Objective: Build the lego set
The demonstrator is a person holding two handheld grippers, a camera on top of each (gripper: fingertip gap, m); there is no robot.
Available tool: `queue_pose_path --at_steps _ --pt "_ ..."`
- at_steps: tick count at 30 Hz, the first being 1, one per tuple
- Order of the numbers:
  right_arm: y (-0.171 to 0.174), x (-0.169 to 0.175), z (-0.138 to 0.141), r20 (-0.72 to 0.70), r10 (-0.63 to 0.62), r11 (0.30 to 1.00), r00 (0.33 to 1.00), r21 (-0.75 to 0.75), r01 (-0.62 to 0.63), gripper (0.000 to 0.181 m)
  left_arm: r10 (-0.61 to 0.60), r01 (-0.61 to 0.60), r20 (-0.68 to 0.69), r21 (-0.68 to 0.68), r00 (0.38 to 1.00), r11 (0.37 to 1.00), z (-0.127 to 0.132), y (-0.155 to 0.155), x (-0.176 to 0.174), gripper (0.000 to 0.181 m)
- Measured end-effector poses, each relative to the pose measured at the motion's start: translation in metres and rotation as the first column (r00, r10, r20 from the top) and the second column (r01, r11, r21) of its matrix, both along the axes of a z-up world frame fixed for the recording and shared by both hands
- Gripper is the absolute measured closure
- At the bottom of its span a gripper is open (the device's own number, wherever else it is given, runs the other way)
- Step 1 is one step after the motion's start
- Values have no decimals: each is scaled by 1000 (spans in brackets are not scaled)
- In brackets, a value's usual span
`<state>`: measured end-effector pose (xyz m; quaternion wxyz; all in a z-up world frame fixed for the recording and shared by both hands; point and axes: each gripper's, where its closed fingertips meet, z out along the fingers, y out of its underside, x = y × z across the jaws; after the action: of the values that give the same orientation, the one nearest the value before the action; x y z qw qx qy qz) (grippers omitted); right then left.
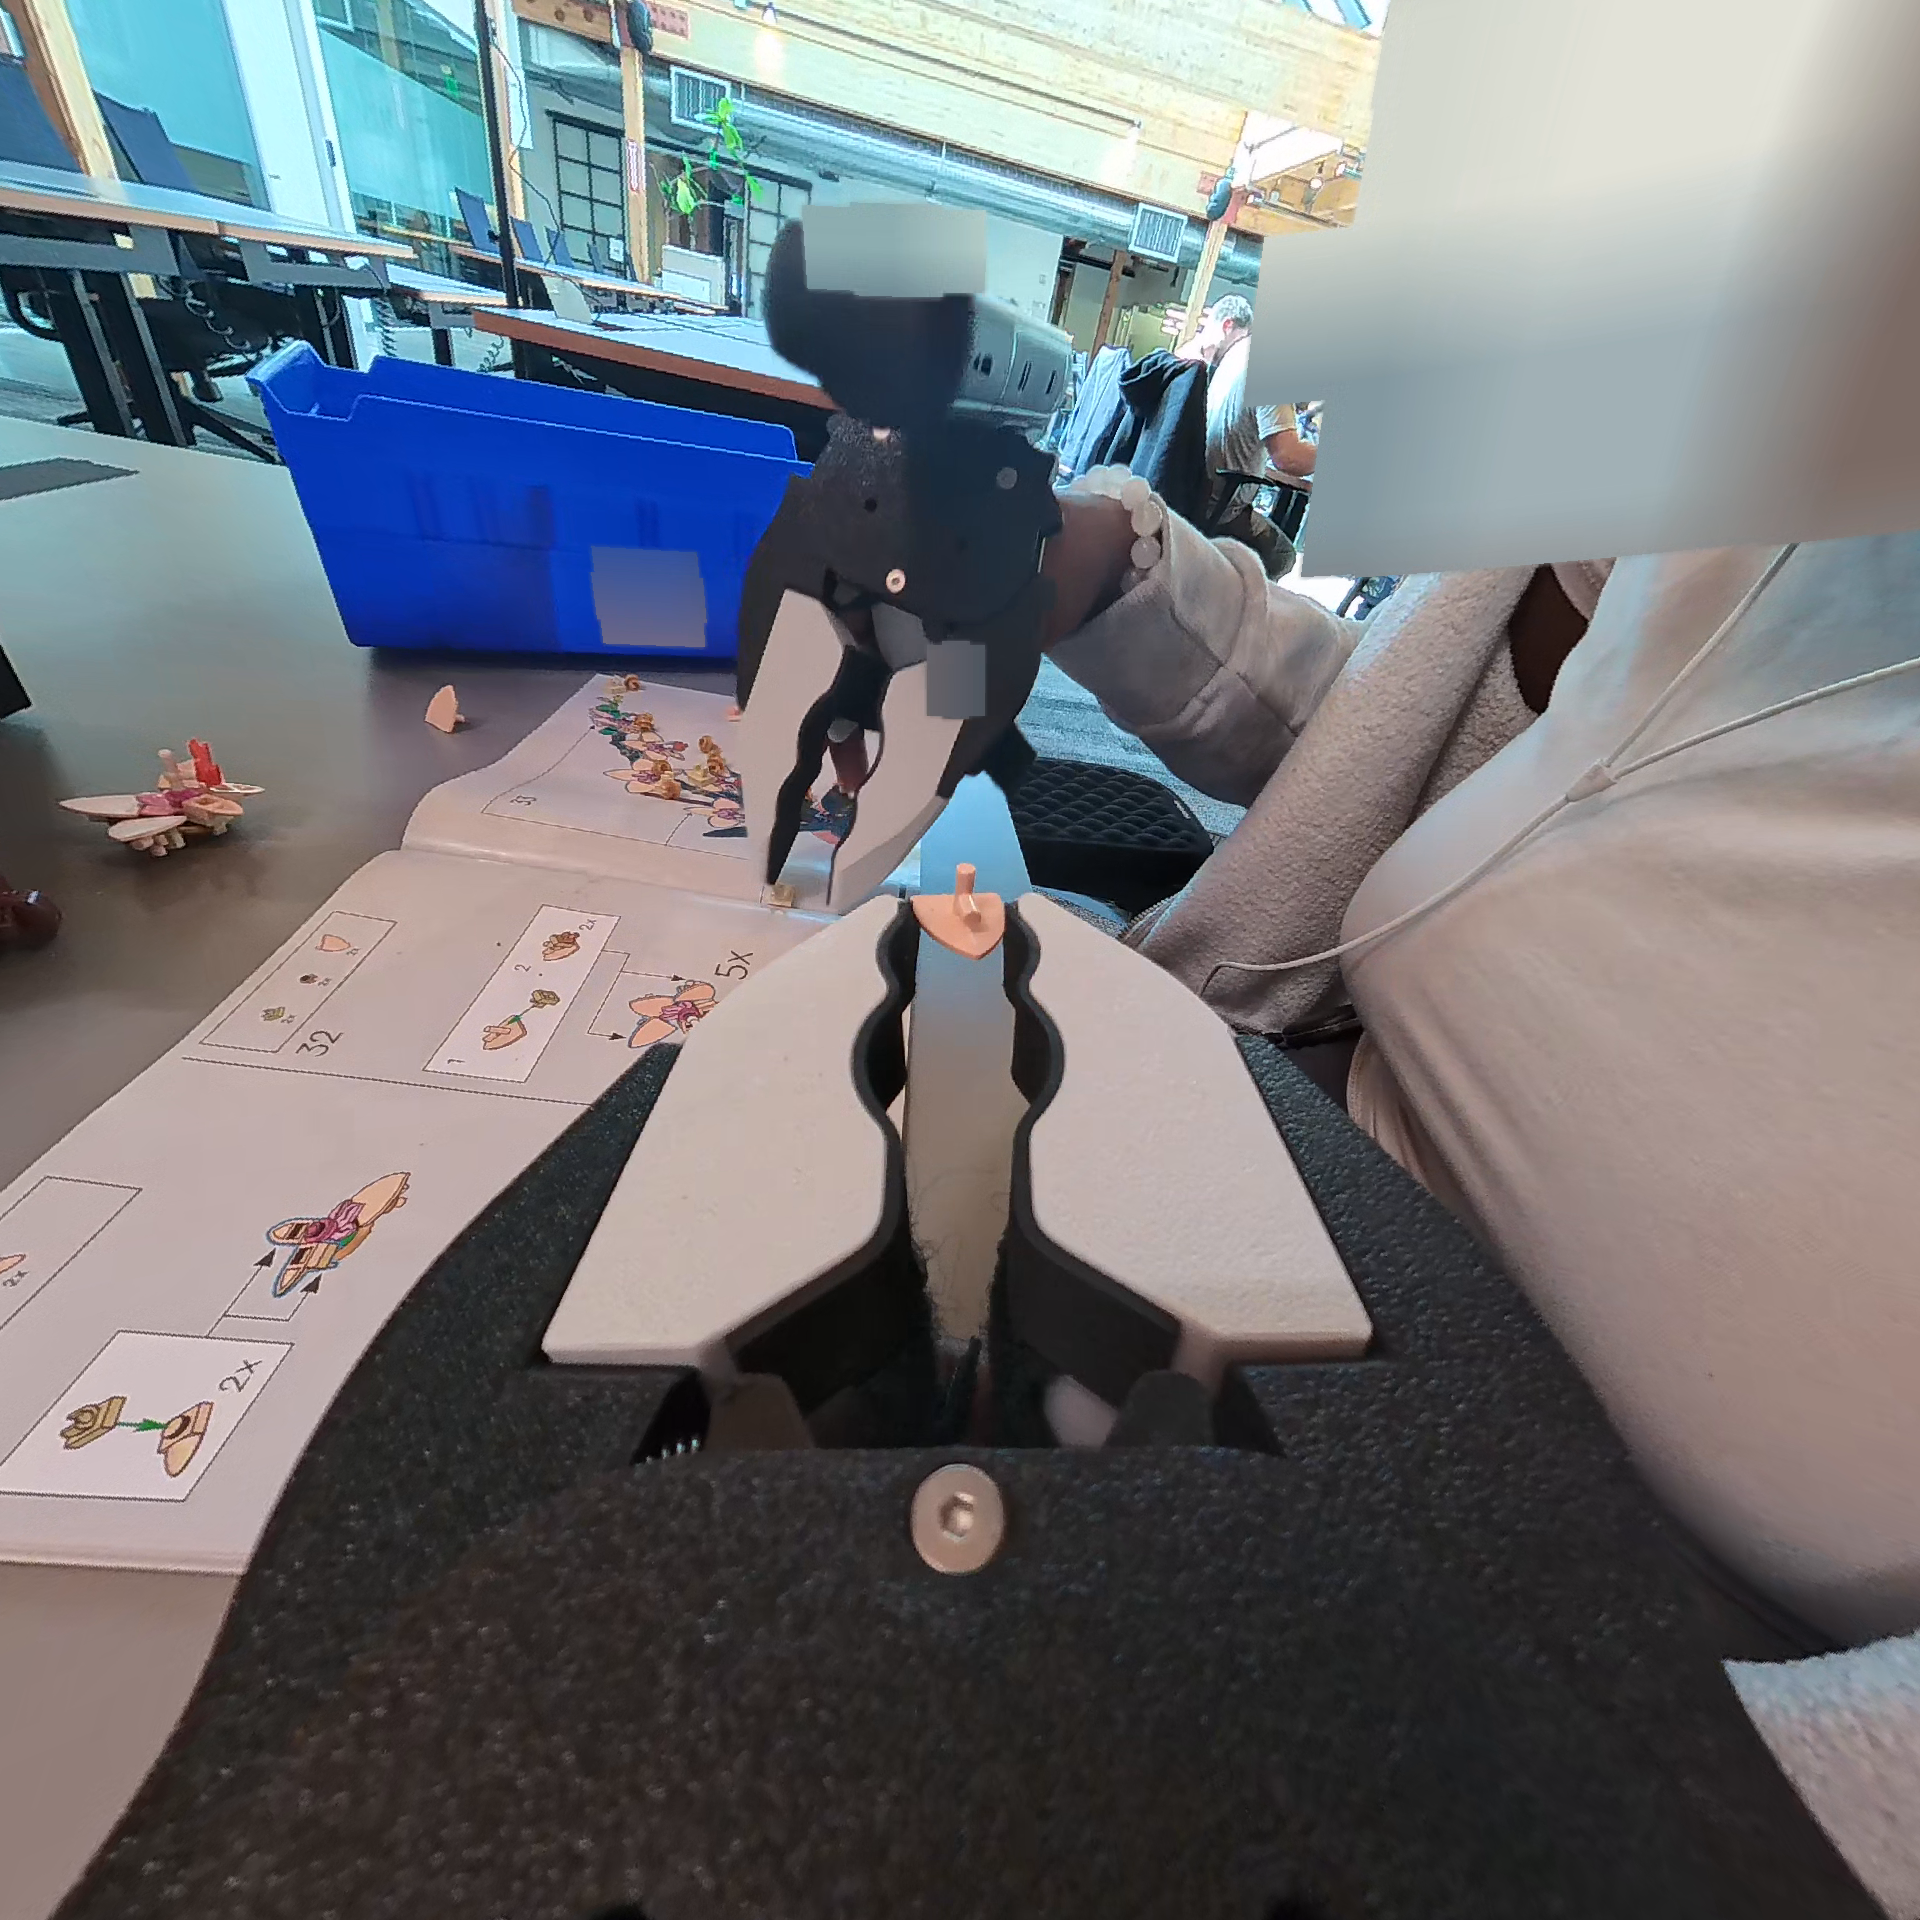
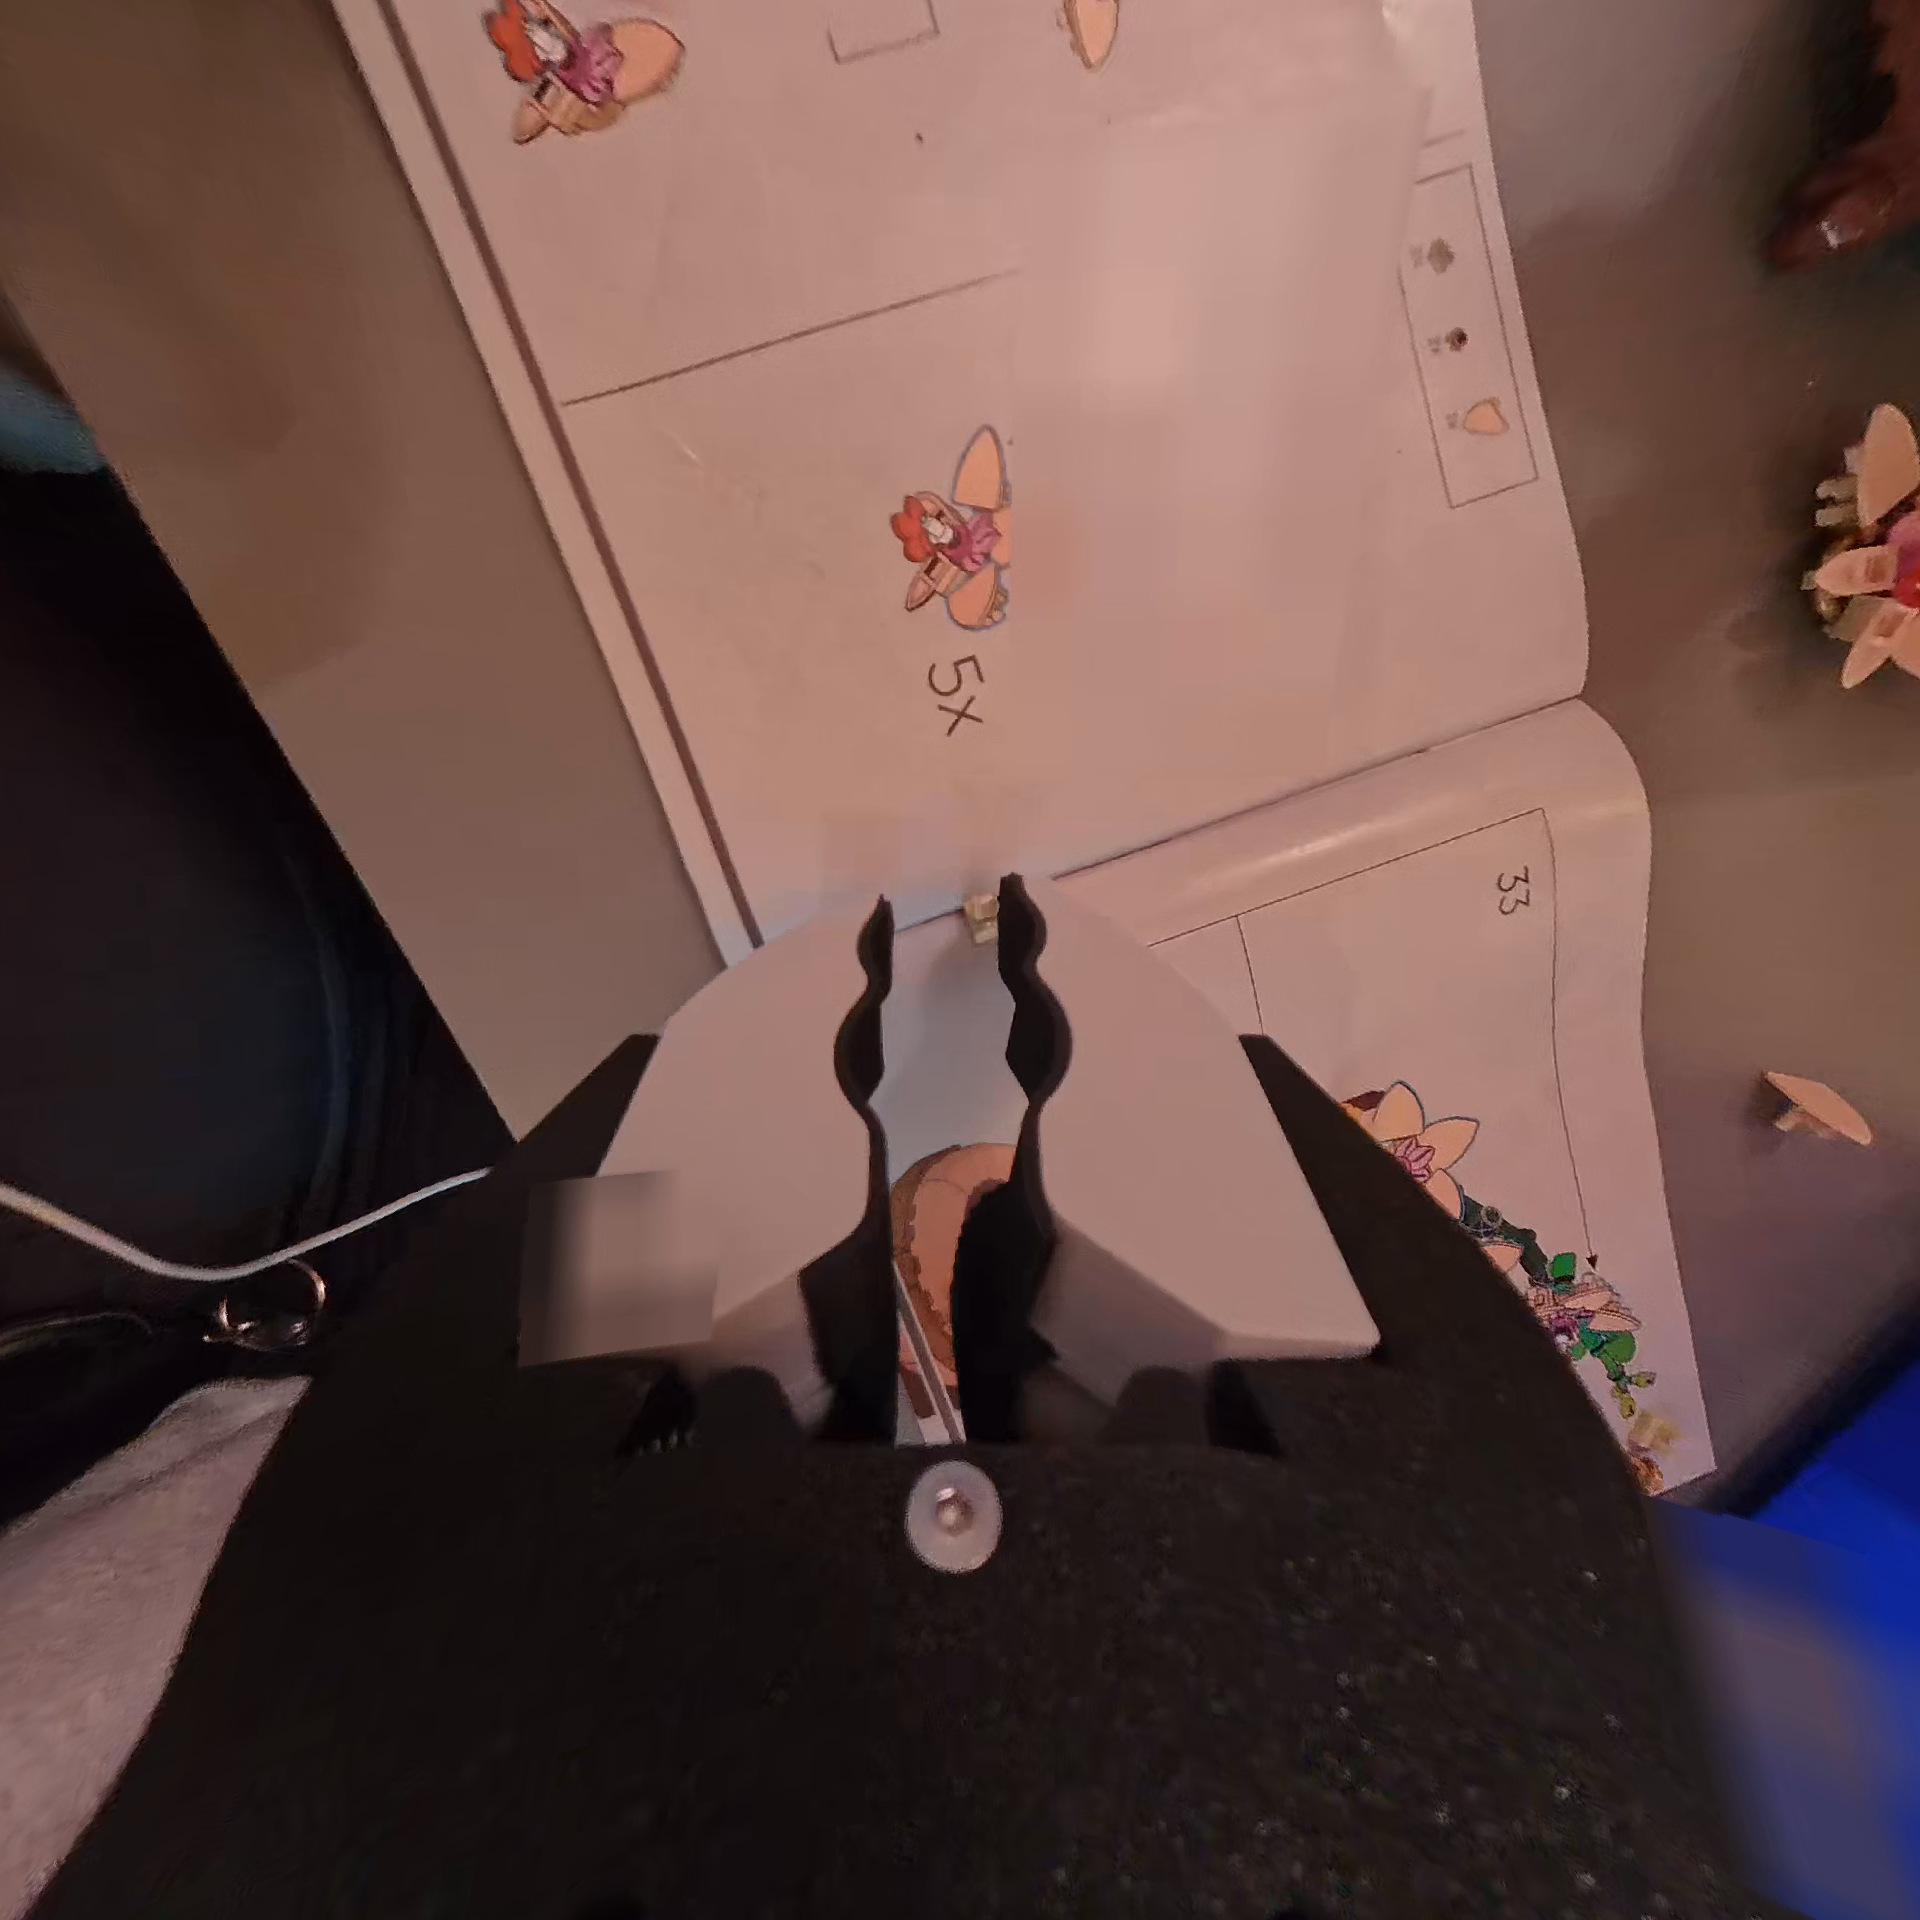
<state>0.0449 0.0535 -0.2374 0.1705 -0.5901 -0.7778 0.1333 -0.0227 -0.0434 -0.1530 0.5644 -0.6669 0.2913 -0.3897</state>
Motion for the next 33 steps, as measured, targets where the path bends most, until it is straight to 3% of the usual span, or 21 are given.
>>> queue_pose_path --at_steps 1,8,19,33 --pt "0 1 2 -10 13 1000 1000 -8 -13 162 0 0 0 -1 1000 1000 0 0 0 166" --pt "12 10 5 -127 214 976 969 -10 -217 165 1 -1 -4 -6 1000 1000 -1 1 0 166" --pt "8 0 -1 -276 225 936 934 -204 -286 168 2 -2 3 -12 1000 1000 -1 3 0 166" --pt "3 -11 -3 -262 280 930 924 -165 -328 174 2 -2 -4 -10 1000 1000 -2 3 0 166"
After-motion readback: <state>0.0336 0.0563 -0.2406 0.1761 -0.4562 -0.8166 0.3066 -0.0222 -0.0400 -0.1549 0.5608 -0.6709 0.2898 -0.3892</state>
